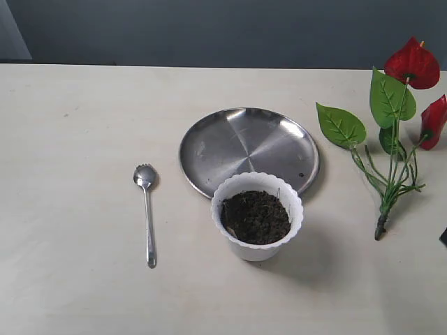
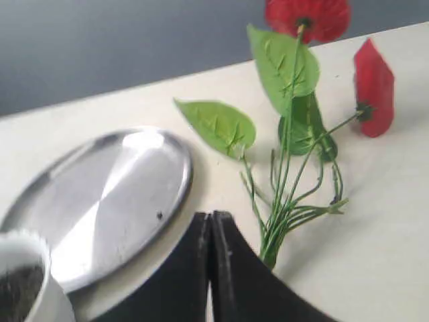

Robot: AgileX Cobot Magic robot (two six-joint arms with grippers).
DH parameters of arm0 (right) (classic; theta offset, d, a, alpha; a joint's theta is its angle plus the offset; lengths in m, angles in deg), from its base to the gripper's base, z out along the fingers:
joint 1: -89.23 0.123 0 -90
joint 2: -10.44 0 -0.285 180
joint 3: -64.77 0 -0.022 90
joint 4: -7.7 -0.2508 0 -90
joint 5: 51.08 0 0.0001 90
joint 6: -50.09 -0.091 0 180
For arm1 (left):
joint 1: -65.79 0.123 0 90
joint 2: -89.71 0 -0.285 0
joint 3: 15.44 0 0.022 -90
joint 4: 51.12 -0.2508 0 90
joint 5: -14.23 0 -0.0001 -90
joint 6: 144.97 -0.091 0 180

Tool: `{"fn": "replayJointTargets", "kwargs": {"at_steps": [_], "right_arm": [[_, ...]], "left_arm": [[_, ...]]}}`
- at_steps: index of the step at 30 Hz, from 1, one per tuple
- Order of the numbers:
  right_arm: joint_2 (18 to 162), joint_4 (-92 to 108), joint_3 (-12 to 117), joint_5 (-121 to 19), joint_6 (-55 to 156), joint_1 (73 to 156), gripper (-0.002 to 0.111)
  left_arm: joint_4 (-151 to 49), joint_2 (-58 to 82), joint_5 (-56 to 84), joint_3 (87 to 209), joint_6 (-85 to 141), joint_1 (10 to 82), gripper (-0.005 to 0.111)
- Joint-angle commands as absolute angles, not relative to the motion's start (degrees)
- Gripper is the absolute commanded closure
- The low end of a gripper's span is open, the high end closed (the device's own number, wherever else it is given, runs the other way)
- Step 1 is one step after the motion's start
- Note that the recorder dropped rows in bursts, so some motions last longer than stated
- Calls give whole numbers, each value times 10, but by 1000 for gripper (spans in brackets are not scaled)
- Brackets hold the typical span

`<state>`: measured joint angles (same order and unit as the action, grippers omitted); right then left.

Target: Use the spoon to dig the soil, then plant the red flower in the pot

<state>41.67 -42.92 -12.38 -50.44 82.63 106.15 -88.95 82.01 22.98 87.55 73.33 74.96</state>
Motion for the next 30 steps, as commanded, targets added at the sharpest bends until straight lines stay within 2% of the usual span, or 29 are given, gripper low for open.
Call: {"fn": "replayJointTargets", "kwargs": {"at_steps": [1,17,22,25,28,30], "right_arm": [[414,-587,-124,-423,734,1059,109],[414,-612,-124,-384,721,1059,109],[414,-556,-124,-357,685,1059,109],[414,-437,-113,-444,590,1059,109],[414,-372,-24,-588,558,1059,109],[414,-379,52,-684,613,1059,109]], "left_arm": [[-889,819,232,873,734,748,106],[-889,819,232,873,734,748,106],[-889,819,232,873,734,748,106],[-889,819,232,873,734,748,106],[-889,819,232,873,734,748,106],[-889,819,232,873,734,748,106]]}}
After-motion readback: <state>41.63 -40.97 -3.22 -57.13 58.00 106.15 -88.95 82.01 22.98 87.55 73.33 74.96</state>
